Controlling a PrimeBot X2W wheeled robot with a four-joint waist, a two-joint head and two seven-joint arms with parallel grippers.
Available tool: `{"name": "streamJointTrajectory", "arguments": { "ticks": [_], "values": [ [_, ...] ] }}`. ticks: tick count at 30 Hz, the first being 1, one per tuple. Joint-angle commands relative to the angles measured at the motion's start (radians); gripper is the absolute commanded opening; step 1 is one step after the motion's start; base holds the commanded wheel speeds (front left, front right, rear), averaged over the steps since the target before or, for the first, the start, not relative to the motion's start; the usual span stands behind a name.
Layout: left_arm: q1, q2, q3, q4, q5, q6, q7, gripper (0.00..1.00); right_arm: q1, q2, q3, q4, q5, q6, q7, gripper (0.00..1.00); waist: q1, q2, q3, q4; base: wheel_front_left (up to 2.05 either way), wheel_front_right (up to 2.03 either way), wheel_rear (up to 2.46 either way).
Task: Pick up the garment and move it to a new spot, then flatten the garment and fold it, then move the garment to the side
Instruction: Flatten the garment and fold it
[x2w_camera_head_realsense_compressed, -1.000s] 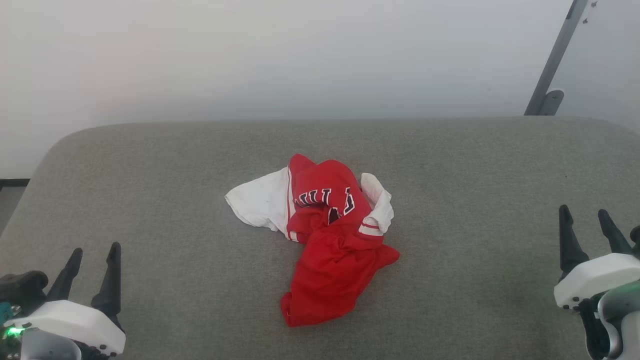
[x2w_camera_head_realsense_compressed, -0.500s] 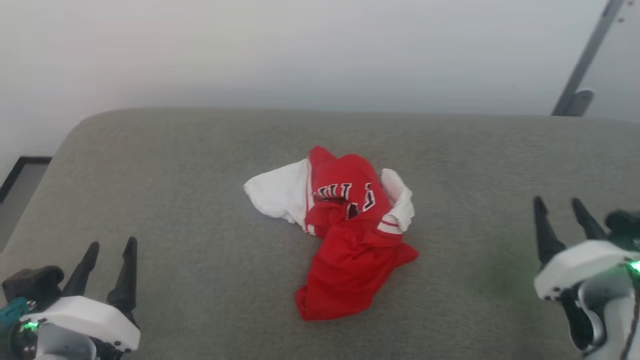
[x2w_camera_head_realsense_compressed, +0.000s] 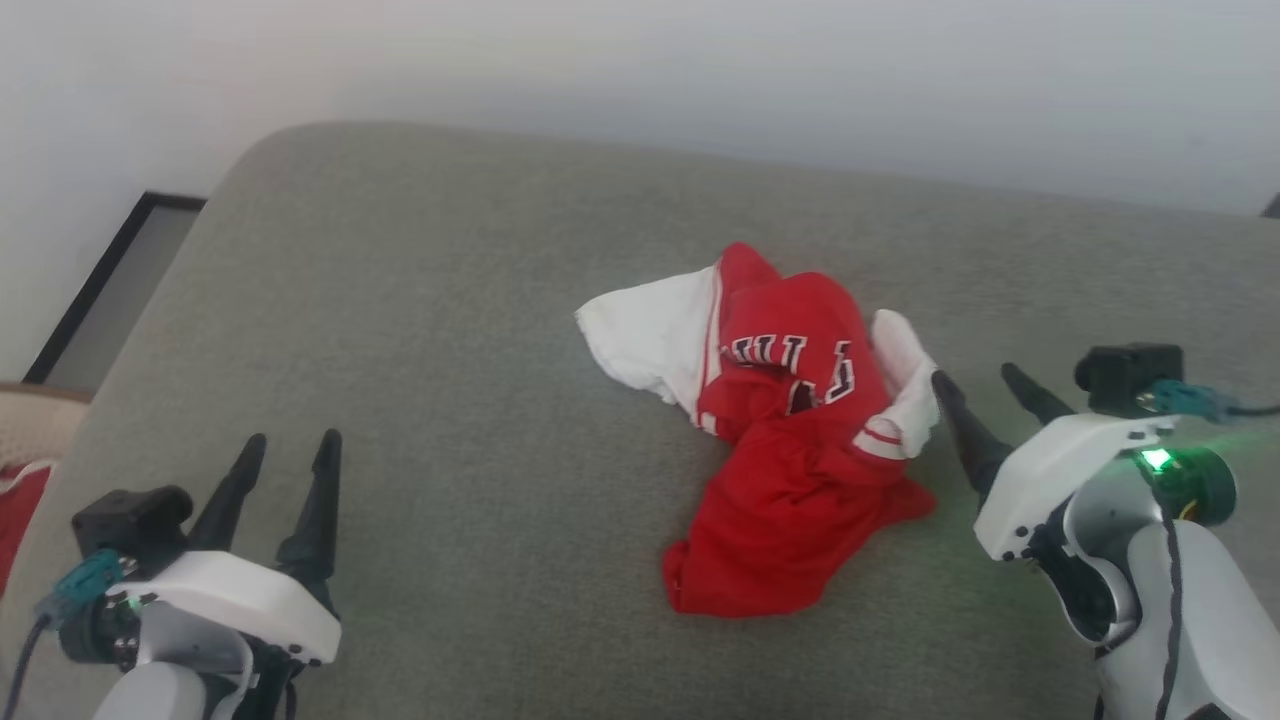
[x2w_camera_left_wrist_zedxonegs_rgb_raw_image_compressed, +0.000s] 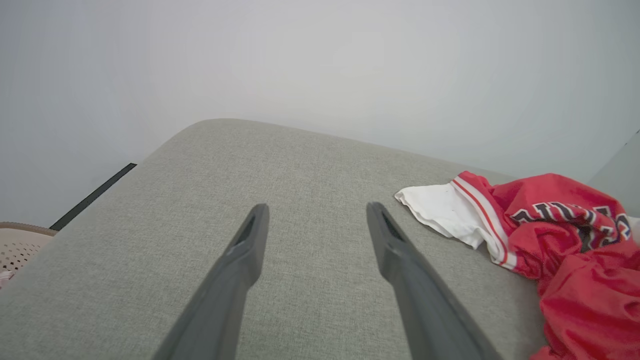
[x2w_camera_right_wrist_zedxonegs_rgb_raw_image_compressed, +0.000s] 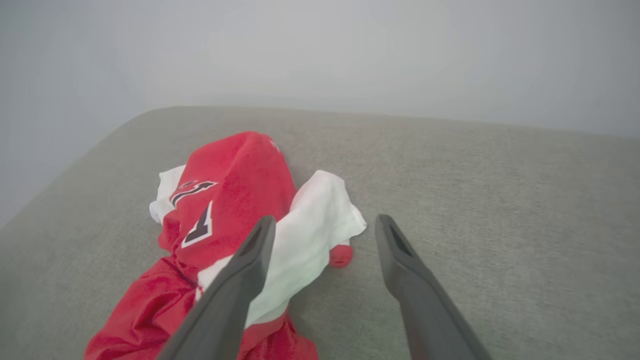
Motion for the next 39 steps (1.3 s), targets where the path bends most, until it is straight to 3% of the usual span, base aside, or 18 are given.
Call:
{"name": "streamJointTrajectory", "arguments": {
  "ticks": [1, 11, 12, 13, 14, 21, 27, 31, 39],
  "values": [
    [-0.015, -0.002, -0.003, 0.002, 0.014, -0.004, 0.000, 1.00, -0.011, -0.005, 0.008, 0.002, 0.006, 0.000, 0.011, 1.00, 0.0000, 0.0000, 0.017, 0.020, 0.00, 0.00, 0.00],
    [-0.057, -0.030, -0.030, 0.044, 0.010, -0.018, -0.019, 1.00, -0.056, -0.032, 0.045, 0.057, -0.009, 0.000, 0.194, 1.00, 0.0000, 0.0000, 0.060, 0.069, 0.00, 0.00, 0.00],
    [-0.061, -0.032, -0.031, 0.048, 0.008, -0.018, -0.022, 1.00, -0.061, -0.034, 0.052, 0.061, -0.018, 0.000, 0.202, 0.66, 0.0000, 0.0000, 0.064, 0.072, 0.00, 0.00, 0.00],
    [-0.064, -0.034, -0.033, 0.053, 0.008, -0.021, -0.023, 1.00, -0.064, -0.037, 0.058, 0.063, -0.028, 0.000, 0.204, 0.22, 0.0000, 0.0000, 0.066, 0.075, 0.00, 0.00, 0.00],
    [-0.067, -0.035, -0.033, 0.059, 0.007, -0.023, -0.027, 1.00, -0.066, -0.038, 0.059, 0.064, -0.034, 0.000, 0.206, 0.00, 0.0000, 0.0000, 0.068, 0.076, 0.00, 0.00, 0.00],
    [-0.072, -0.025, -0.024, 0.080, -0.002, -0.023, -0.042, 1.00, -0.067, -0.050, 0.054, 0.041, -0.027, 0.000, 0.247, 0.00, 0.0000, 0.0000, 0.064, 0.062, 0.00, 0.00, 0.00],
    [-0.067, -0.009, -0.012, 0.076, -0.003, -0.016, -0.044, 1.00, -0.044, -0.111, 0.029, -0.044, -0.004, 0.000, 0.291, 0.00, 0.0000, 0.0000, 0.052, 0.029, 0.00, 0.00, 0.00],
    [-0.061, 0.000, -0.008, 0.069, -0.004, -0.010, -0.045, 1.00, -0.022, -0.183, -0.033, -0.101, 0.003, 0.000, 0.322, 0.00, 0.0000, 0.0000, 0.048, 0.000, 0.00, 0.00, 0.00],
    [-0.070, 0.001, -0.016, 0.075, -0.003, -0.009, -0.047, 1.00, 0.014, -0.240, -0.138, -0.062, 0.028, 0.000, 0.331, 0.00, 0.0000, 0.0000, 0.051, -0.021, 0.00, 0.00, 0.00]
  ]
}}
